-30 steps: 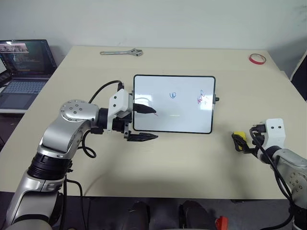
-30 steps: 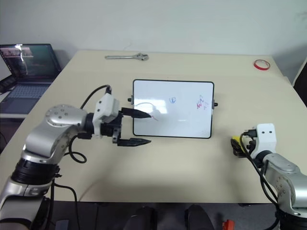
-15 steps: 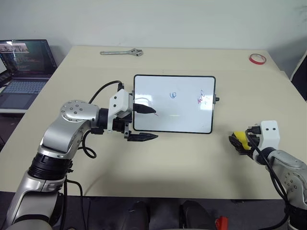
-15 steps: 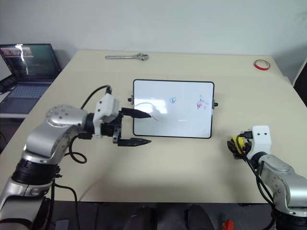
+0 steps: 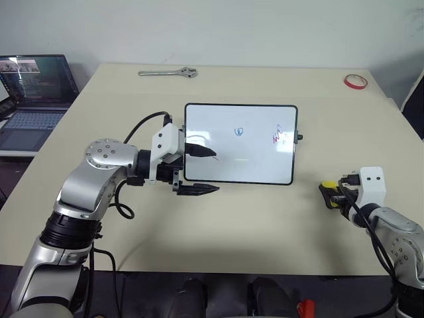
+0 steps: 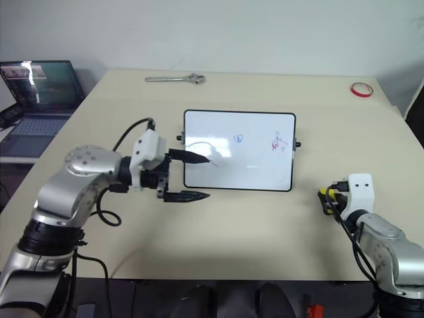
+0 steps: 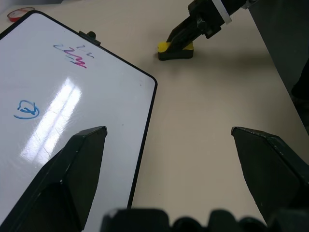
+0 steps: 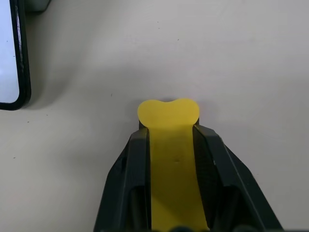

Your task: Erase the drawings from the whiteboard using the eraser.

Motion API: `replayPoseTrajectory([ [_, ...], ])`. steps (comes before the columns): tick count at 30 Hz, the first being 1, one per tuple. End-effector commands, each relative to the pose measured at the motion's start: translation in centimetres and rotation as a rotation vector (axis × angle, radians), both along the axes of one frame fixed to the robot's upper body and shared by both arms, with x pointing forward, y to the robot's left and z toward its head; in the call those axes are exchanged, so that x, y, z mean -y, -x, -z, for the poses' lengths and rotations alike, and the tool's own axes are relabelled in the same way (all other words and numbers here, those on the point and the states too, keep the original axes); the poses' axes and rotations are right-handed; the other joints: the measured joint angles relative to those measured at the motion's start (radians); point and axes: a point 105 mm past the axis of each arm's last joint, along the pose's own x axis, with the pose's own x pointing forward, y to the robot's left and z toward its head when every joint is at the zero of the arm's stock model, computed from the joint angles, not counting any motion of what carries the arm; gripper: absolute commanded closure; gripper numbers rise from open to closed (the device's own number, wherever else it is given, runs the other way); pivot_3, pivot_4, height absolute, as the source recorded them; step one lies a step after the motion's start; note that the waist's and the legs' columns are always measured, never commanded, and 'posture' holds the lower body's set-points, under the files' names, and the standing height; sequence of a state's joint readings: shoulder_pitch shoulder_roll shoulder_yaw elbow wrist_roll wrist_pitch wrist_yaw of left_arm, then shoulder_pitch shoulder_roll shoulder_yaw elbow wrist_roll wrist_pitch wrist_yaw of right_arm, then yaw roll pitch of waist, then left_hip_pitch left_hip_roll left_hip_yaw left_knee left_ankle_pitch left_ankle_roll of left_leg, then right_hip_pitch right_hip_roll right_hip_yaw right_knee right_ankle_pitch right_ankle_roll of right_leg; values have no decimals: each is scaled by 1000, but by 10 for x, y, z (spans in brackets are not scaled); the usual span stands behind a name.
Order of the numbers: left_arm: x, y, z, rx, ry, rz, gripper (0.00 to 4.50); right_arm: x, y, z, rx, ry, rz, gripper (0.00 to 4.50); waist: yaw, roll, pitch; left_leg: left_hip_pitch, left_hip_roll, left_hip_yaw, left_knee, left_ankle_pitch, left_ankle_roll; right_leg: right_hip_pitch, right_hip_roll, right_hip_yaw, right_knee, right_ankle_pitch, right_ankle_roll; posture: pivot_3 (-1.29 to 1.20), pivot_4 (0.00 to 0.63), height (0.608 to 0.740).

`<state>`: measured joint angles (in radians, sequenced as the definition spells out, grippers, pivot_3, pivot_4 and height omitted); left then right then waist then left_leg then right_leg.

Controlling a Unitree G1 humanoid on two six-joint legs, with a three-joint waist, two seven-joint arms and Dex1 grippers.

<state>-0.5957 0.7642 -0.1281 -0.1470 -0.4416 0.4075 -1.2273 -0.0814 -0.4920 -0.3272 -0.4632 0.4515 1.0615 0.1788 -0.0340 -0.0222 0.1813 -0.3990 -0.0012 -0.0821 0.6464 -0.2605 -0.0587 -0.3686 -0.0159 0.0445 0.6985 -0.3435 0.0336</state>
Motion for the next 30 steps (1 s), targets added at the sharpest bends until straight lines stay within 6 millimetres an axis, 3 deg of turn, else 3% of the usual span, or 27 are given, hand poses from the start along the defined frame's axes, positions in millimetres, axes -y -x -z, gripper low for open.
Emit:
replayPoseTrajectory([
  [1, 1, 2, -11, 50, 14, -3, 0, -2, -2, -5, 26, 9, -14, 3631, 0, 0, 0, 0, 0, 0, 0, 0, 0, 0, 0, 0, 0, 0, 0, 0, 150, 740],
  [8, 2, 1, -12, 49, 31, -17, 0, 0, -2, -13, 48, 38, -27, 3632, 0, 0, 0, 0, 0, 0, 0, 0, 0, 0, 0, 0, 0, 0, 0, 0, 150, 740],
  [12, 0, -2, -14, 55, 40, -42, 0, -10, 0, -25, 86, 81, -106, 3644, 0, 0, 0, 0, 0, 0, 0, 0, 0, 0, 0, 0, 0, 0, 0, 0, 150, 740],
  [15, -3, -5, -18, 53, 64, -75, 0, -23, 3, -38, 123, 88, -187, 3644, 0, 0, 0, 0, 0, 0, 0, 0, 0, 0, 0, 0, 0, 0, 0, 0, 150, 740],
  [20, -11, -12, -27, 60, 129, -190, 0, -61, 7, -77, 252, 96, -355, 3644, -5, 0, 0, 0, 0, -1, 1, 0, 0, 0, -2, 0, 1, 0, 0, 0, 150, 740],
  [24, -10, -12, -27, 58, 133, -202, 0, -81, -9, -99, 340, 93, -378, 3644, -7, 0, 0, 0, 0, -1, 1, 0, 0, 0, -2, 0, 1, 0, 0, 0, 150, 740],
  [30, -14, -13, -23, 43, 118, -220, 0, -98, -48, -115, 414, 163, -315, 3644, -8, 0, 0, 0, -1, -1, 1, 1, 0, -1, -3, -1, 1, 0, 0, 0, 150, 740],
])
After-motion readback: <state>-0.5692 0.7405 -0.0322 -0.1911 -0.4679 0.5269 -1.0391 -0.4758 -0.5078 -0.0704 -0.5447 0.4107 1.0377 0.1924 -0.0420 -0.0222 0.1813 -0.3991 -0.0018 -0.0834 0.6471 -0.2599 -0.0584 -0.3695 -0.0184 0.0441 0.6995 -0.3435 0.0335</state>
